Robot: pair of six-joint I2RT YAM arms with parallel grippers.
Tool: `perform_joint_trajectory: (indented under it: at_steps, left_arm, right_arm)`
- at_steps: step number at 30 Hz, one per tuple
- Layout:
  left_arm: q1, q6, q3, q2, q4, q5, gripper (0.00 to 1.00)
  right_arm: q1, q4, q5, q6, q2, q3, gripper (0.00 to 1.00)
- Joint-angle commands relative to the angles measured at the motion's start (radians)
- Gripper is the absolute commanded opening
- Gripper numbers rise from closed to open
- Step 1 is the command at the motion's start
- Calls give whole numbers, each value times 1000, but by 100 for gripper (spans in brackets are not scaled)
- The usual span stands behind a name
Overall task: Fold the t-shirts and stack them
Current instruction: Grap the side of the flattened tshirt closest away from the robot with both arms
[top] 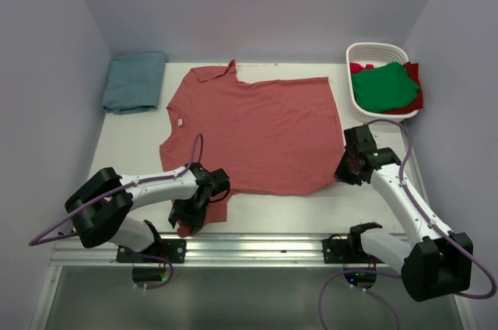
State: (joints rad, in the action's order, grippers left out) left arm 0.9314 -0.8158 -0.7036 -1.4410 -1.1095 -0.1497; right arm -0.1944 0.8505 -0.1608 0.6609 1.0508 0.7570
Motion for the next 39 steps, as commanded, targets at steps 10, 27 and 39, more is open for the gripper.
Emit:
perform_joint_trajectory:
  at_steps: [10,27,39]
  left_arm:
    - [-69,150,-4,45,80,9,43]
    - [-66,106,-95,220,-22,12,0]
    - [-111,15,-225,333,-55,-387,0]
  right_arm:
    - [0,-25,18,-15,-37,-5,0]
    - [0,-19,-3,-12,-49,-2,0]
    - [3,-97,-175,12,-8,53,0]
